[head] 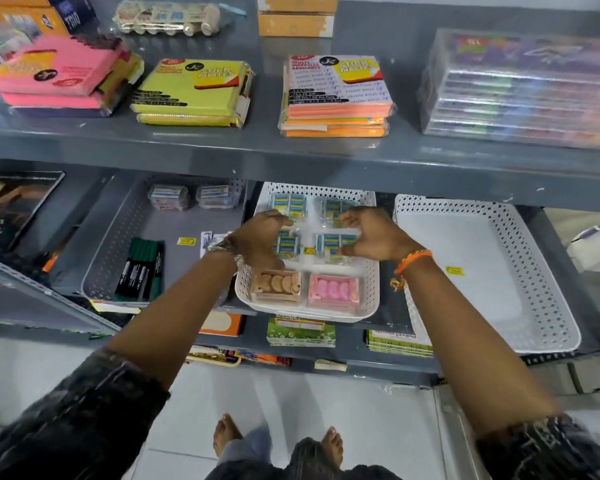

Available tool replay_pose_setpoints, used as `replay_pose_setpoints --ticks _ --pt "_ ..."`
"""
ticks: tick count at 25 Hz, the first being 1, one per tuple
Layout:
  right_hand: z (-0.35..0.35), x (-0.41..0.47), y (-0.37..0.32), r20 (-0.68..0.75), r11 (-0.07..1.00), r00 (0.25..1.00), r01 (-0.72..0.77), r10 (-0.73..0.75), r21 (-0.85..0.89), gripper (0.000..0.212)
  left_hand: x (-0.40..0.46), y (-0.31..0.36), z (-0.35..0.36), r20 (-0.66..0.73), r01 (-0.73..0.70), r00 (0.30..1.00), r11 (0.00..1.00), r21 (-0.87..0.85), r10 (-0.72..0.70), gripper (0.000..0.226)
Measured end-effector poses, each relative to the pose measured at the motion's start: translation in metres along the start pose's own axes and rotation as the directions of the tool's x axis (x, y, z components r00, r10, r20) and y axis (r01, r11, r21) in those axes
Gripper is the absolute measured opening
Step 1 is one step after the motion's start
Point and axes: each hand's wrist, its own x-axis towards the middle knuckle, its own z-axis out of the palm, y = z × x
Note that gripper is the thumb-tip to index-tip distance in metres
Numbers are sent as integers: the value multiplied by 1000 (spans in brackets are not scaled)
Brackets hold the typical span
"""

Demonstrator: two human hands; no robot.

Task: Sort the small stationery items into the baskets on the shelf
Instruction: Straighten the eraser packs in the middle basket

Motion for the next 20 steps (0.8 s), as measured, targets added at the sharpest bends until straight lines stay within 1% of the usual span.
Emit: replay_pose_setpoints --ticks 3,5,7,11,13,15,18,20 --pt "18 22 -5 167 965 986 37 7 -258 95 32 -2 12 74 10 997 994 105 -18 102" --pt "28 30 -3 216 939 976 65 10 -337 99 47 -6 16 122 12 992 989 146 -30 103" --pt "34 36 -1 228 917 974 90 0 -388 95 56 -9 19 150 1 988 983 182 -29 101" --pt "37 42 4 231 906 973 100 -3 -411 77 66 -17 25 154 -50 988 969 243 12 94" --pt "35 41 4 231 905 973 101 -4 -413 71 68 -20 24 144 -63 989 966 252 27 88" --pt "35 40 4 229 911 973 92 3 -403 68 67 -19 23 151 -64 988 963 260 25 87" --pt "35 37 1 227 916 974 72 21 -394 72 60 -14 18 156 -50 988 968 245 11 93" --pt "33 35 -2 226 927 974 60 27 -370 85 47 -12 12 85 -11 996 993 121 0 94"
